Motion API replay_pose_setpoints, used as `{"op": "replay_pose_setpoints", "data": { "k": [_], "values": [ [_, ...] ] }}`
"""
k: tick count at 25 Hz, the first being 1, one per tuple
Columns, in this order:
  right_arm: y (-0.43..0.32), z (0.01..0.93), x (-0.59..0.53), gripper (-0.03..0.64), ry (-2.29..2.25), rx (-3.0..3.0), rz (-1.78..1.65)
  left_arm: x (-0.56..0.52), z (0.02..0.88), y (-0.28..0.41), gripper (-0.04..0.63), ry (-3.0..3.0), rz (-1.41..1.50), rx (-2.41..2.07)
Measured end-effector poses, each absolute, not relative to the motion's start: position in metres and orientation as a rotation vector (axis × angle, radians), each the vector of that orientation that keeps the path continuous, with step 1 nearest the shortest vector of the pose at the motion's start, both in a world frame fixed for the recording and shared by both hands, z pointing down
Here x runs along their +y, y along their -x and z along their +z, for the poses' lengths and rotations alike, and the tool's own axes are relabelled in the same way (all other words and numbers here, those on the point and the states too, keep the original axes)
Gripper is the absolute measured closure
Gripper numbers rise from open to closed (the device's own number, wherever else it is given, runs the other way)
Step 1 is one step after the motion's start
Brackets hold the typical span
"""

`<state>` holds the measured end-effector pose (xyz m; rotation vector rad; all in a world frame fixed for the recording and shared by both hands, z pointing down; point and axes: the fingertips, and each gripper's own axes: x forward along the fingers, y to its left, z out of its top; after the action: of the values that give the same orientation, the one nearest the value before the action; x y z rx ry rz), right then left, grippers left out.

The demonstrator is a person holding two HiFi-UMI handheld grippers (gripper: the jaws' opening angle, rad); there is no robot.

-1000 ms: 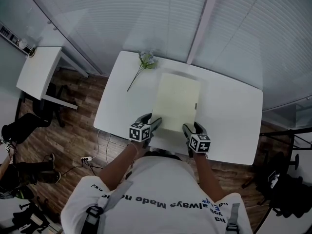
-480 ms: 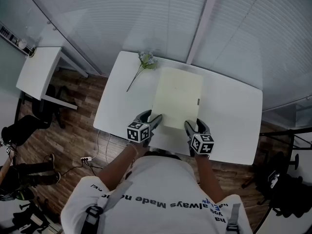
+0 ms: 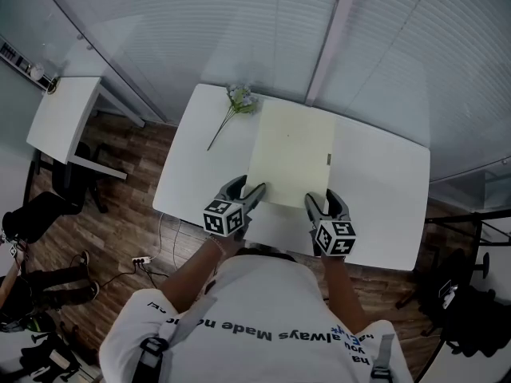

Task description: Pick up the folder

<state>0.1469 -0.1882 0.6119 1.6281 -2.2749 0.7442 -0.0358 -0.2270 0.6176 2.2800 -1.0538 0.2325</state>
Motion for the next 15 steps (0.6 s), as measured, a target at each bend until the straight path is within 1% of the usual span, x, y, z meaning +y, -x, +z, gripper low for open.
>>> {"op": "replay_pose_setpoints", "data": {
  "k": [15],
  "values": [
    [-0.146, 0.518, -0.187, 0.345, -1.696, -2.387, 0.497, -0.224, 0.532, 0.038, 0.327, -2.373, 0.067, -1.131]
  ]
}}
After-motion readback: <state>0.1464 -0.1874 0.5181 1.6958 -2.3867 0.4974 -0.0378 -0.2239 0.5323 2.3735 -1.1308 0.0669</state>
